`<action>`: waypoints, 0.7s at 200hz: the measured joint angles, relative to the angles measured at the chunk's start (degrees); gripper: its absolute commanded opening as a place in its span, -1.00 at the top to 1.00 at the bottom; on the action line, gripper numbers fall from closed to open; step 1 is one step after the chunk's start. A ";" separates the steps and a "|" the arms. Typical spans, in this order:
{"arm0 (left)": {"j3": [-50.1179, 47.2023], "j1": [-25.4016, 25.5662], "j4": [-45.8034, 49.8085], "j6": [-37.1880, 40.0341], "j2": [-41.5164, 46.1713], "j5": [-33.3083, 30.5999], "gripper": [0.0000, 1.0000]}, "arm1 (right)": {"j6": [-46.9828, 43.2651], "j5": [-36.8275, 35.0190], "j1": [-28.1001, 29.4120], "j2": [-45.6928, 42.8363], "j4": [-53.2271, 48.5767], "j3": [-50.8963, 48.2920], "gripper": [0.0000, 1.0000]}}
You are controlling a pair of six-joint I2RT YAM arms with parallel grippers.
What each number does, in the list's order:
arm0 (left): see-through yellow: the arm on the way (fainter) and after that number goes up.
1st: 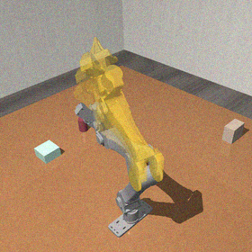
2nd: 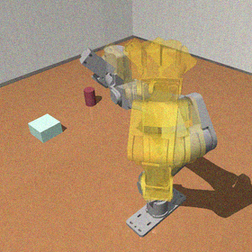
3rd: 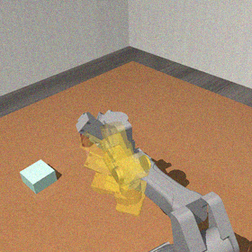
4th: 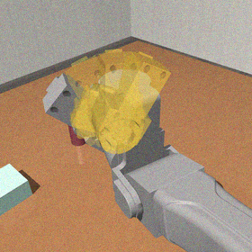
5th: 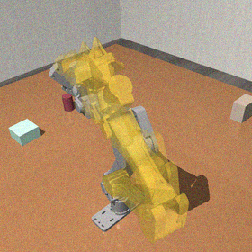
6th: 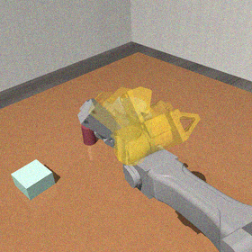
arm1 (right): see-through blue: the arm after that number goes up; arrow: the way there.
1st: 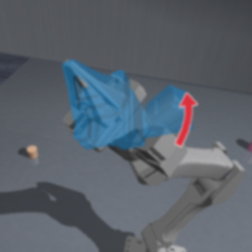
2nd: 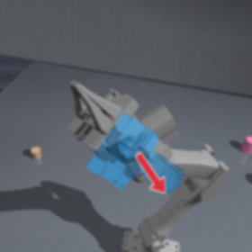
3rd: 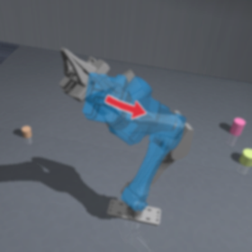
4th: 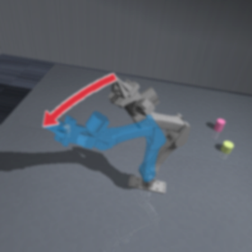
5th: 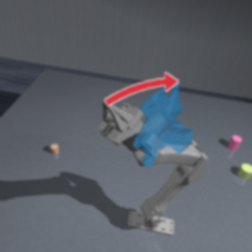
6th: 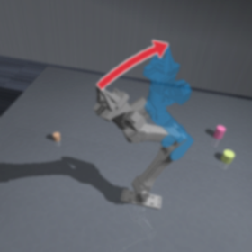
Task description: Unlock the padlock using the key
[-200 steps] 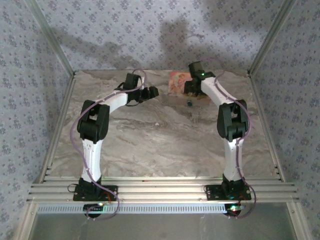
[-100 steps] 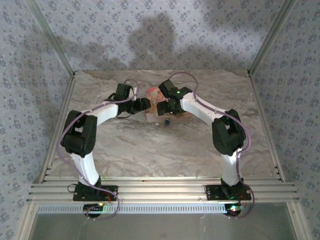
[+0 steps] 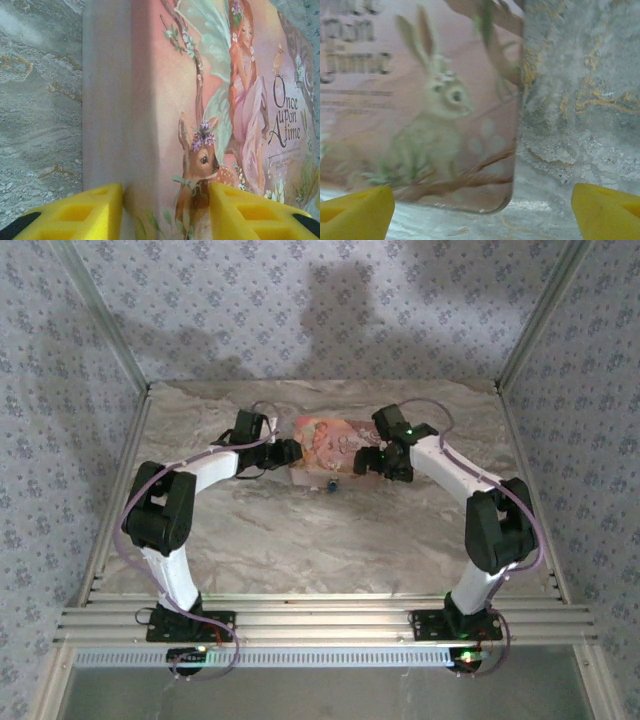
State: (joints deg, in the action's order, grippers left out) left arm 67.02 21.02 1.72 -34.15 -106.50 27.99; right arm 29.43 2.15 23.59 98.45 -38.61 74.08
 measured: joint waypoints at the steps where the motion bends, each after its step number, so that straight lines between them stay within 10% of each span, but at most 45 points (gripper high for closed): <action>1: 0.00 0.00 0.00 0.00 -0.02 -0.02 0.11 | 0.00 0.17 -0.07 0.13 0.15 -0.09 -0.82; 140: 16.04 -1.81 17.31 7.21 -3.82 -9.49 -0.22 | 0.57 5.97 -3.65 2.73 4.81 3.41 -0.76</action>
State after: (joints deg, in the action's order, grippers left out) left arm 83.07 19.20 19.03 -26.94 -110.32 18.50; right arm 30.00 8.12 19.94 101.19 -33.80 77.49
